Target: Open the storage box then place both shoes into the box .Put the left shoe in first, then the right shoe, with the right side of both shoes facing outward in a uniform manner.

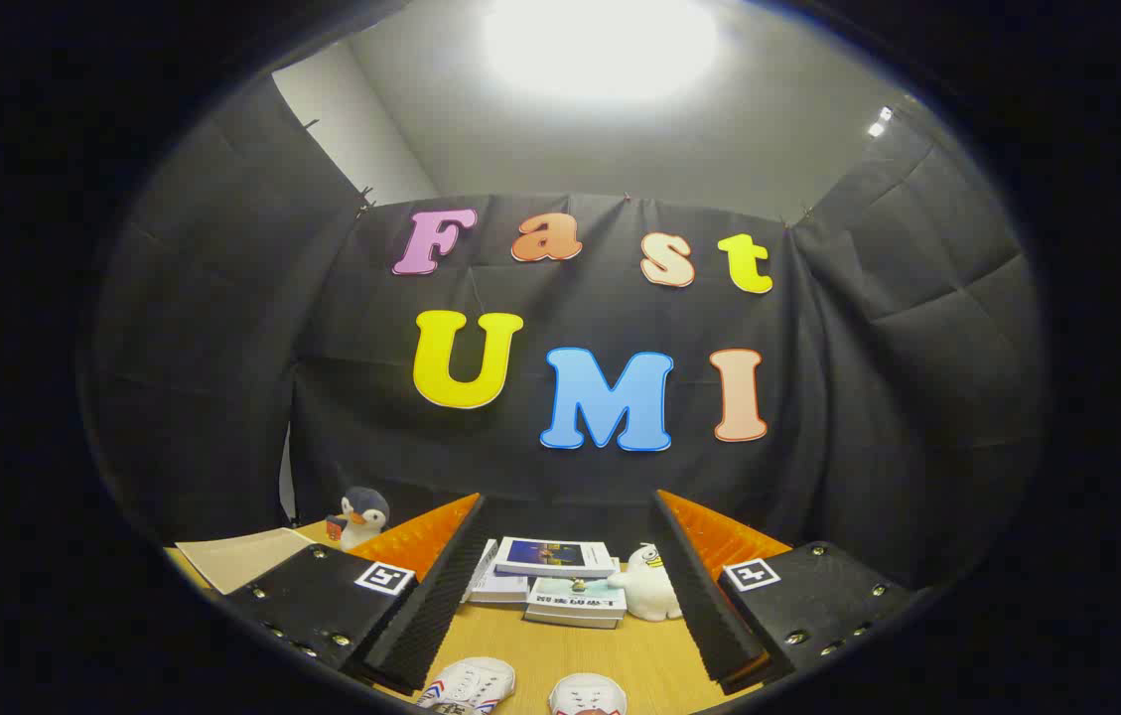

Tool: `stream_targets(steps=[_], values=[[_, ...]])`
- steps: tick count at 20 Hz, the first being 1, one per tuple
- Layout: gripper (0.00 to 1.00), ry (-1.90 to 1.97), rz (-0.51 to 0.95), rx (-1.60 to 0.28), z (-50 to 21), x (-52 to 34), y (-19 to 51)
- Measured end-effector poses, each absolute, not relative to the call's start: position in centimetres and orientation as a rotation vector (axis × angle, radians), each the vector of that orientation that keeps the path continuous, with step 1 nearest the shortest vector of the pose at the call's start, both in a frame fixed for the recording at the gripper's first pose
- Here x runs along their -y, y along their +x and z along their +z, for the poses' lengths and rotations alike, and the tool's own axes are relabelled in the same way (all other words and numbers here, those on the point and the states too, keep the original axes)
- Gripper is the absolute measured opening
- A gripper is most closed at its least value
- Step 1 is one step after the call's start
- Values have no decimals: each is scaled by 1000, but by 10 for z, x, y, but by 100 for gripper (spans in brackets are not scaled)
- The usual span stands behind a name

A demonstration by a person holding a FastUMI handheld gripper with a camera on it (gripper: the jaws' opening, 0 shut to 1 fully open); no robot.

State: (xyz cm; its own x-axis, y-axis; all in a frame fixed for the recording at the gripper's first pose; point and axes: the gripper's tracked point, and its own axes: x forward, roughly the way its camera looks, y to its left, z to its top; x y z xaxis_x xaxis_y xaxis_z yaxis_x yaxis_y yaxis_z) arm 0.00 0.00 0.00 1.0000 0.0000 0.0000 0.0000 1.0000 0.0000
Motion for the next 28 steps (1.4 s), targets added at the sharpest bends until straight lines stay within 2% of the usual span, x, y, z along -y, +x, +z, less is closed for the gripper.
stream_targets(steps=[19, 28], values=[[97, 39, 30, 1, 5, -17, -9], [98, 174, 117, -77, -19, -57, -9]])
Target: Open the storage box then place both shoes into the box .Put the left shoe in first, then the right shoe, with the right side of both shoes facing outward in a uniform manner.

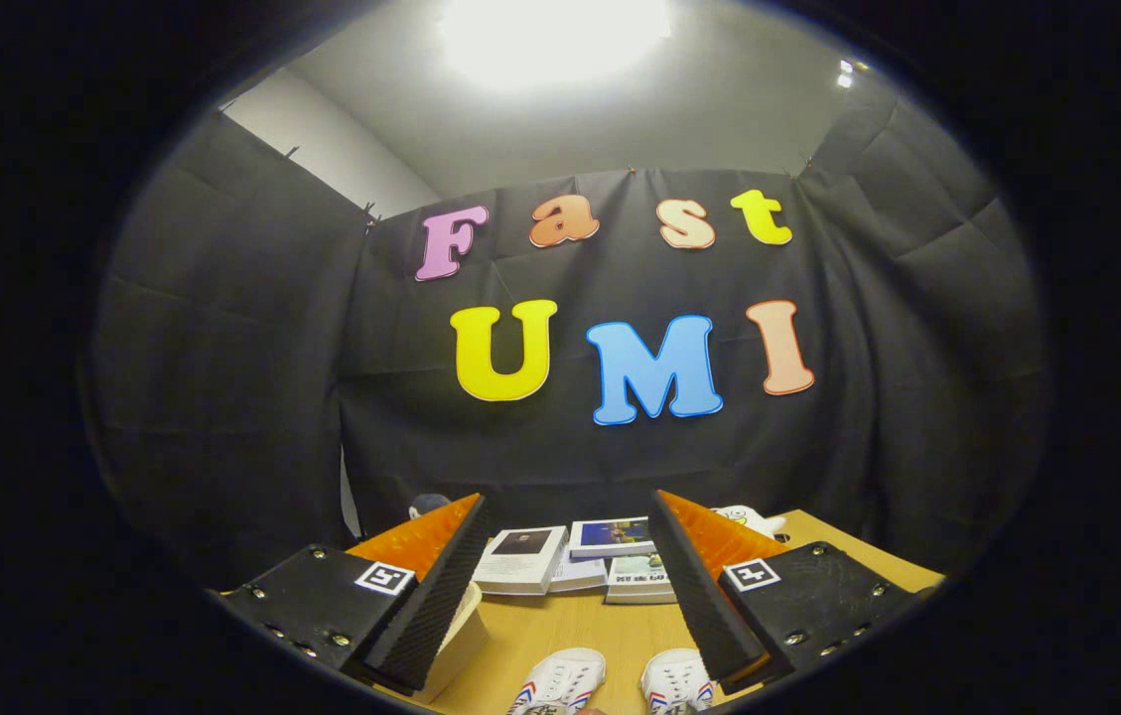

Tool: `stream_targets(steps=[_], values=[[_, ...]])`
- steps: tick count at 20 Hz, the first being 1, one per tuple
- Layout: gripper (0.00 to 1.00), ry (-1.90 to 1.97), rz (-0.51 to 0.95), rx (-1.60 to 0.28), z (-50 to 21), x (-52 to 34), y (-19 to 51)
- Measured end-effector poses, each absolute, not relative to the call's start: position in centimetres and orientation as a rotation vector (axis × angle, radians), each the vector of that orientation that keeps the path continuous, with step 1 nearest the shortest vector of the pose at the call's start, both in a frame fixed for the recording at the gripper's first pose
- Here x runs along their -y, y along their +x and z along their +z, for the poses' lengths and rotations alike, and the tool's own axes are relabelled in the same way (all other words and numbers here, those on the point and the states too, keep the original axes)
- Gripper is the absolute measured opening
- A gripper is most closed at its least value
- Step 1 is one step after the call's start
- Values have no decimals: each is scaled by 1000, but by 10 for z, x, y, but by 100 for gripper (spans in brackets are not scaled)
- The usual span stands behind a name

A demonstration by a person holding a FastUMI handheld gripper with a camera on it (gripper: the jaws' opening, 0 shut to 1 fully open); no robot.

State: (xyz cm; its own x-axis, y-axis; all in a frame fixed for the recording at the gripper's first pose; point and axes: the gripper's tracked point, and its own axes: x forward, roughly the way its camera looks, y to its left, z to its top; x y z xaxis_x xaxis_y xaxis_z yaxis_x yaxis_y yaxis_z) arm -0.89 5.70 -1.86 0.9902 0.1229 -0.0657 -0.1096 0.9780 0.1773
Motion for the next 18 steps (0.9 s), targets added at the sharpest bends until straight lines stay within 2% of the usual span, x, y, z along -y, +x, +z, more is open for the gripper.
stream_targets(steps=[6, 18], values=[[98, 320, 179, -179, -47, -90, -10], [98, 785, 261, -541, -136, -140, -28]])
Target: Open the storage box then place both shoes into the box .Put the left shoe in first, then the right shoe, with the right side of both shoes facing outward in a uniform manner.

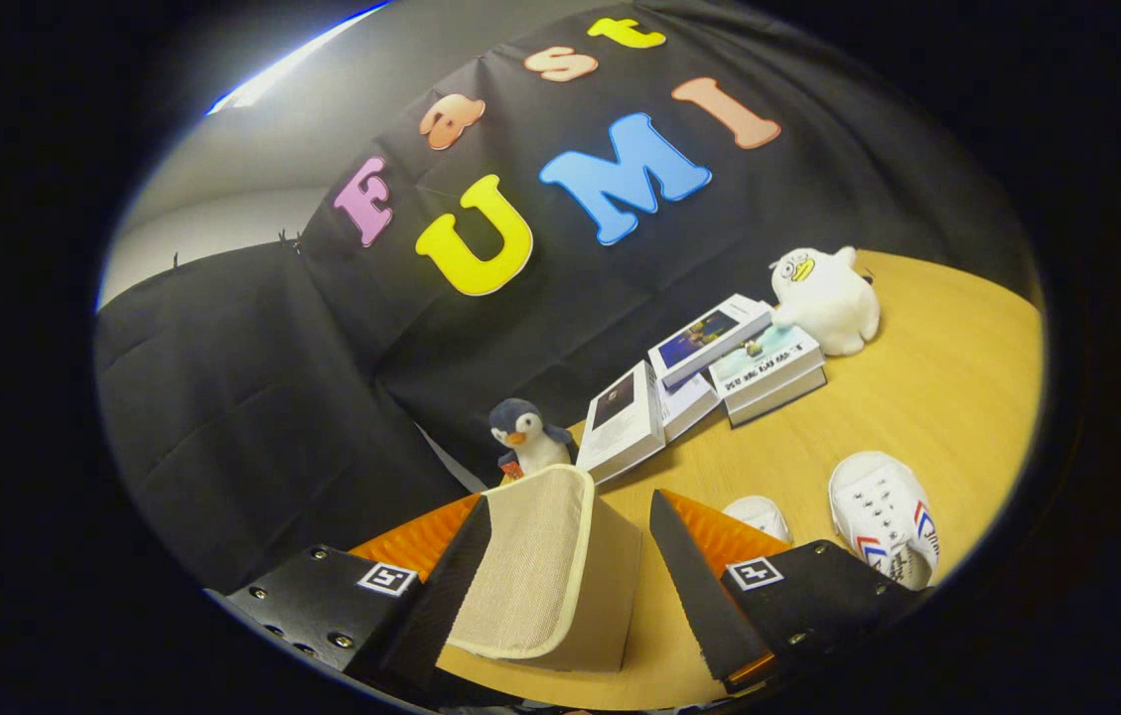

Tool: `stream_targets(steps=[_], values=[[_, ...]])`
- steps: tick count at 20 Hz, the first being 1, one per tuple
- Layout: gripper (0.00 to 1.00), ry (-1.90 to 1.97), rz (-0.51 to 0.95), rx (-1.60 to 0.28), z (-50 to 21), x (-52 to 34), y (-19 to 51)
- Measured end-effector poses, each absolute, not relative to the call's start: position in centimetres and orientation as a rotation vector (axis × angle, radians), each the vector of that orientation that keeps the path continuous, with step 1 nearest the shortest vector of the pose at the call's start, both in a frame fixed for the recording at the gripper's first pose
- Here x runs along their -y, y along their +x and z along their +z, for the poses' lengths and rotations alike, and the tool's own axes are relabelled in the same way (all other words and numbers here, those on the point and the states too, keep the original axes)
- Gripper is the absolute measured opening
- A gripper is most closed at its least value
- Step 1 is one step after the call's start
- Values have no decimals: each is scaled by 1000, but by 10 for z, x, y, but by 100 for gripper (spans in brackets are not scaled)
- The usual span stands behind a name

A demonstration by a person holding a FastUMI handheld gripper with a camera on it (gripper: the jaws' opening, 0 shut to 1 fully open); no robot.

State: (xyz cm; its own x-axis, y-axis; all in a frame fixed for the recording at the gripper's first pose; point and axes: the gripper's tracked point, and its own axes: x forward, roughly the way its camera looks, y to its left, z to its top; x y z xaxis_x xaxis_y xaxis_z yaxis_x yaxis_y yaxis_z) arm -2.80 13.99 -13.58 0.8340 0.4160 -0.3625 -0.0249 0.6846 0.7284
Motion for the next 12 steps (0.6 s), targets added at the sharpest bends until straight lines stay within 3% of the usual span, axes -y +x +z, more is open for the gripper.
stream_targets(steps=[12], values=[[96, 1153, 370, -822, -189, -201, -56]])
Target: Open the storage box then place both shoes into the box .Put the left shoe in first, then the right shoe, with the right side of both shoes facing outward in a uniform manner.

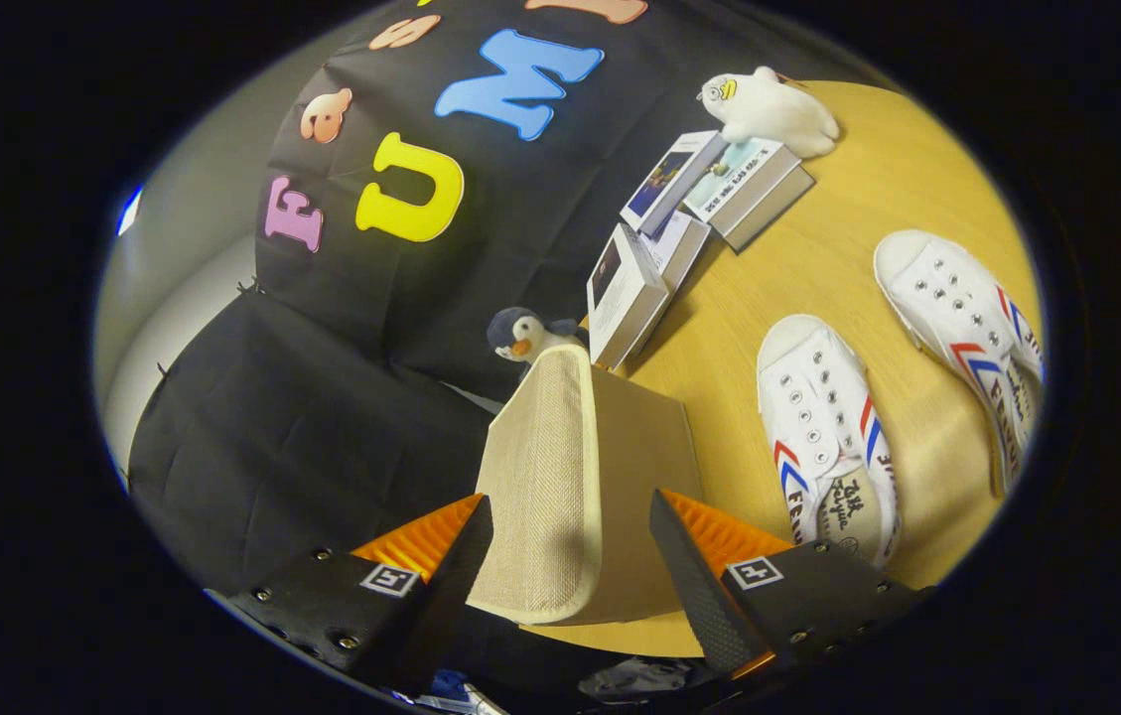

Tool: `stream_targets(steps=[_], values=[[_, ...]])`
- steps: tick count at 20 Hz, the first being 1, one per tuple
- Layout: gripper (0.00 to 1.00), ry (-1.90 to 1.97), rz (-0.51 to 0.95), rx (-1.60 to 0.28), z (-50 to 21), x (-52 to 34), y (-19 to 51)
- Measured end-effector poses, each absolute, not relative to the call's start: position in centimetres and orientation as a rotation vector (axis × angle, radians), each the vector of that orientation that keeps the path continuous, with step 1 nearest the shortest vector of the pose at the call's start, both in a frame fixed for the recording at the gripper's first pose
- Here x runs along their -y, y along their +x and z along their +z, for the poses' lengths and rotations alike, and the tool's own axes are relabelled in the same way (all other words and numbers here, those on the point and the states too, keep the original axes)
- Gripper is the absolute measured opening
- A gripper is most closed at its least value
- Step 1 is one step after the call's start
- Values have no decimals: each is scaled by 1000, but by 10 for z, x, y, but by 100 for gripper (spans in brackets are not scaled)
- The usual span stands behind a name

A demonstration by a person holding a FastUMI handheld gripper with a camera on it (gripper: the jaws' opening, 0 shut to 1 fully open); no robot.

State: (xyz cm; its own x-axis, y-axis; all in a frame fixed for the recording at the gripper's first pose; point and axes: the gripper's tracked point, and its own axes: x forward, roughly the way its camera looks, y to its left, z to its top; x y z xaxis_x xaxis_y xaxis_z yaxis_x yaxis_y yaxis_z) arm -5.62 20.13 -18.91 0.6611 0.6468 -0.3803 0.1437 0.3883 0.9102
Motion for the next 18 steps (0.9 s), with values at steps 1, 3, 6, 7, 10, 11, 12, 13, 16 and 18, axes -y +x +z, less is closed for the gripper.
stream_targets(steps=[1, 3, 6, 7, 10, 11, 12, 13, 16, 18], values=[[96, 1183, 379, -835, -190, -205, -56], [96, 1228, 384, -867, -195, -213, -57], [96, 1274, 400, -915, -201, -223, -61], [94, 1287, 408, -931, -202, -226, -63], [79, 1303, 420, -946, -203, -230, -65], [64, 1313, 431, -961, -202, -233, -66], [65, 1315, 445, -974, -201, -235, -68], [65, 1308, 461, -981, -201, -236, -69], [25, 1366, 440, -922, -191, -231, -56], [6, 1333, 461, -923, -188, -230, -60]])
